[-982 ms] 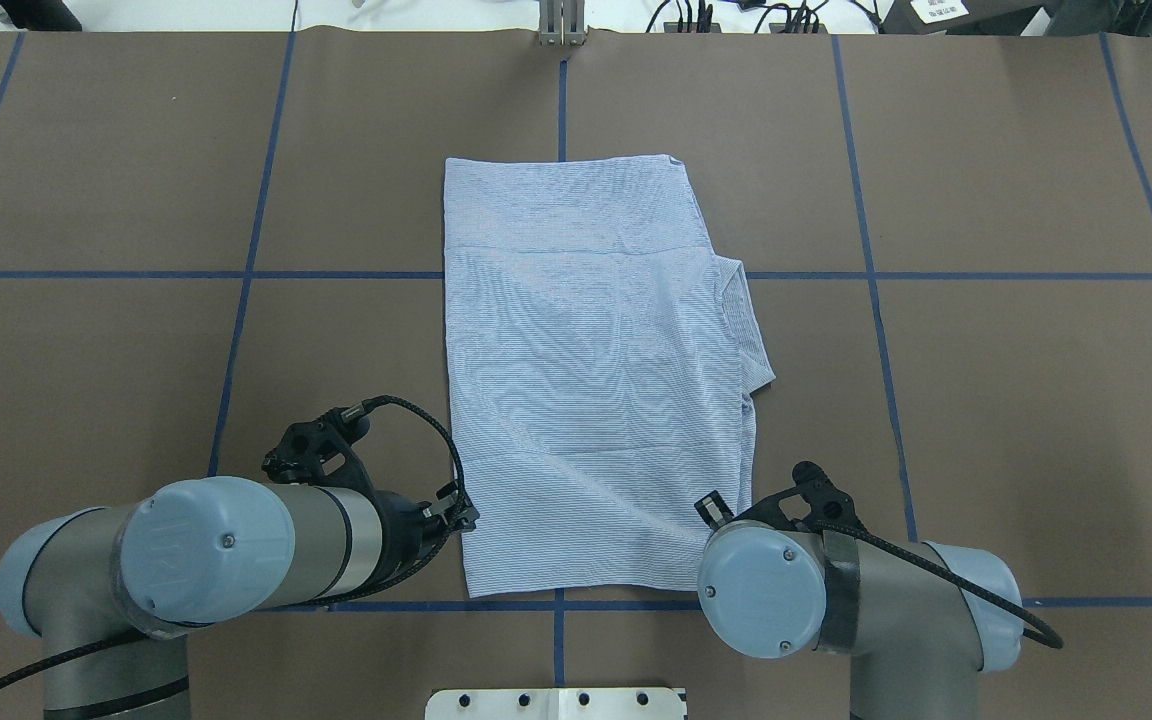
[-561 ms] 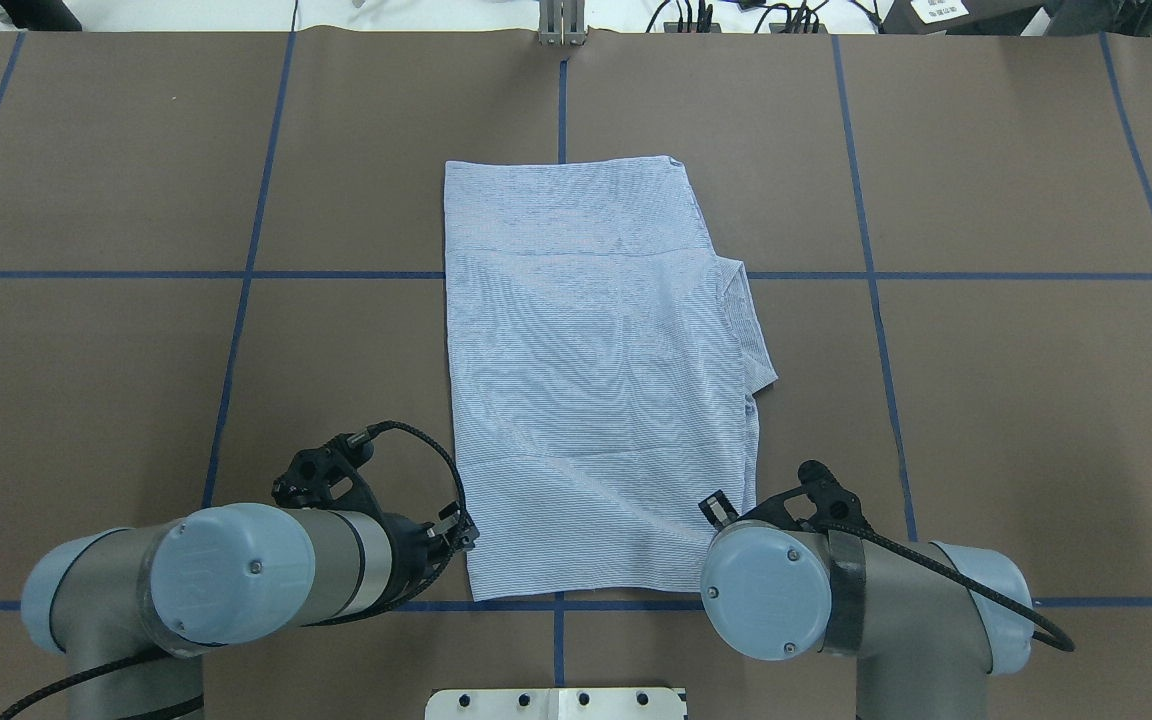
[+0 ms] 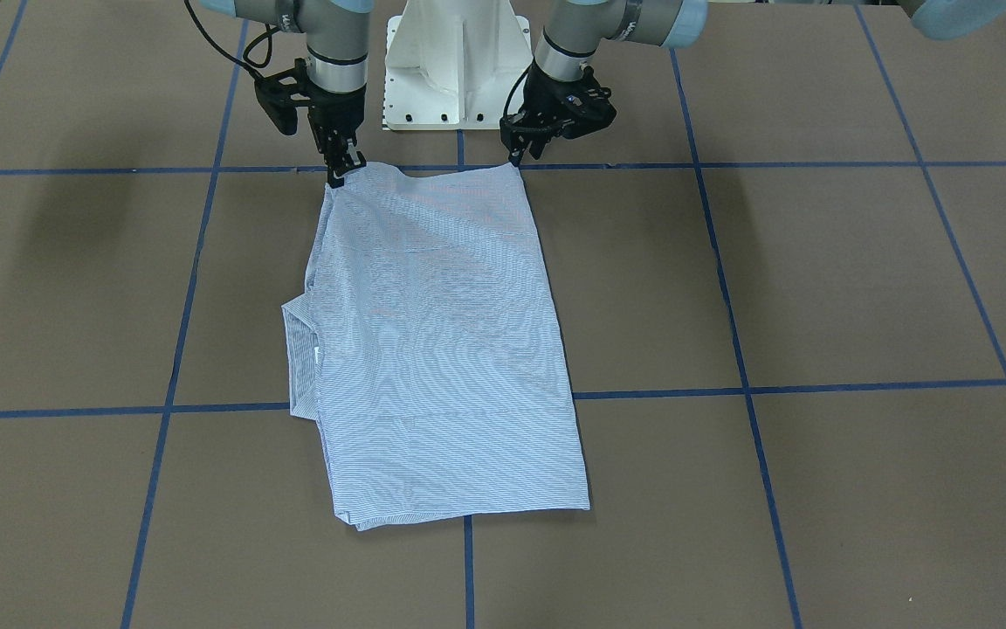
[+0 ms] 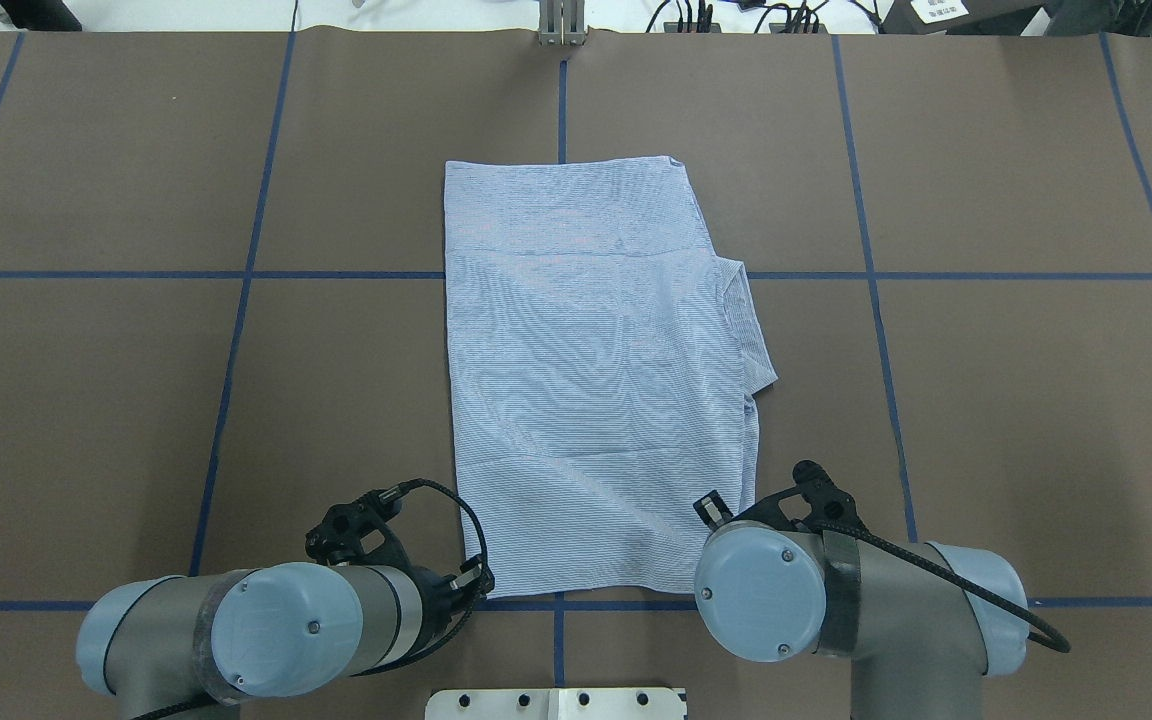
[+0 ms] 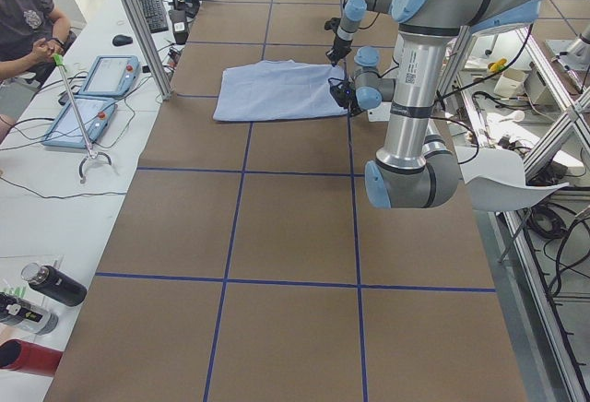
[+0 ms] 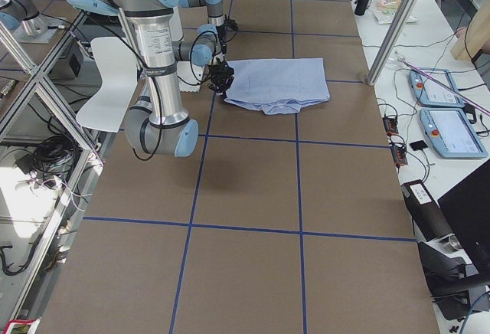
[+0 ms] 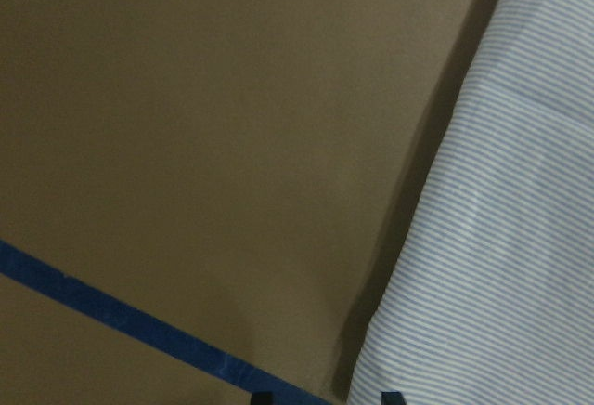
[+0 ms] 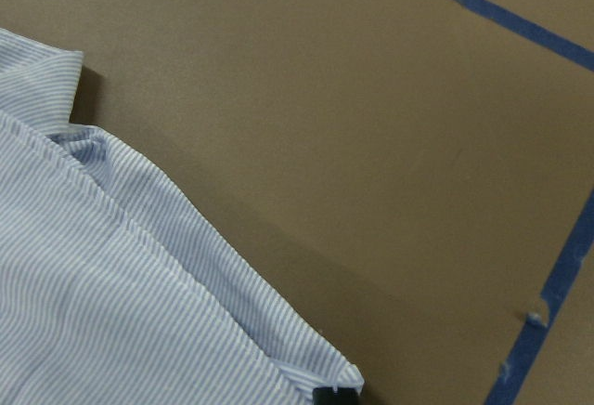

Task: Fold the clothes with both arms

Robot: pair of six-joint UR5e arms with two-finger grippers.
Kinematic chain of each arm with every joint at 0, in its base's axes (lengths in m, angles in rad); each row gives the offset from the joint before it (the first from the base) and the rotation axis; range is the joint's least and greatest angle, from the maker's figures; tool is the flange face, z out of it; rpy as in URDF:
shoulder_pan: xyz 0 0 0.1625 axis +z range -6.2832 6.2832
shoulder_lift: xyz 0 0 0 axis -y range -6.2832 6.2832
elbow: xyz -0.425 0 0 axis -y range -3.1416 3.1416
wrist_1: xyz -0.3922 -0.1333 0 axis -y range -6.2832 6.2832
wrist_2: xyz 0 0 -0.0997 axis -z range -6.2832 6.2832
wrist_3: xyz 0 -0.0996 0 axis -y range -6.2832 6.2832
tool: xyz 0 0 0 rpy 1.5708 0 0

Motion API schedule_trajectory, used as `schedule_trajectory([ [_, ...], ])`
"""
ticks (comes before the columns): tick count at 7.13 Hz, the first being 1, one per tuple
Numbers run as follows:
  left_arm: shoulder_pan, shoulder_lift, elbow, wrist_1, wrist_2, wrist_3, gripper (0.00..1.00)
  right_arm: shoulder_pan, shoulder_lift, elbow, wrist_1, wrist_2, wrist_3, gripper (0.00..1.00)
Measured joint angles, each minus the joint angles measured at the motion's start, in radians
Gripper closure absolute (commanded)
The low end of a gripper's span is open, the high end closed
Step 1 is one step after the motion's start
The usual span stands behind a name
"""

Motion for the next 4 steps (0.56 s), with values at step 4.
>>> schedule_trajectory([
  [4,-0.004,-0.014,0.025,0.0,0.002,0.009,0.52,-0.001,0.013,0.001,-0.03,0.0,-0.001,1.0],
])
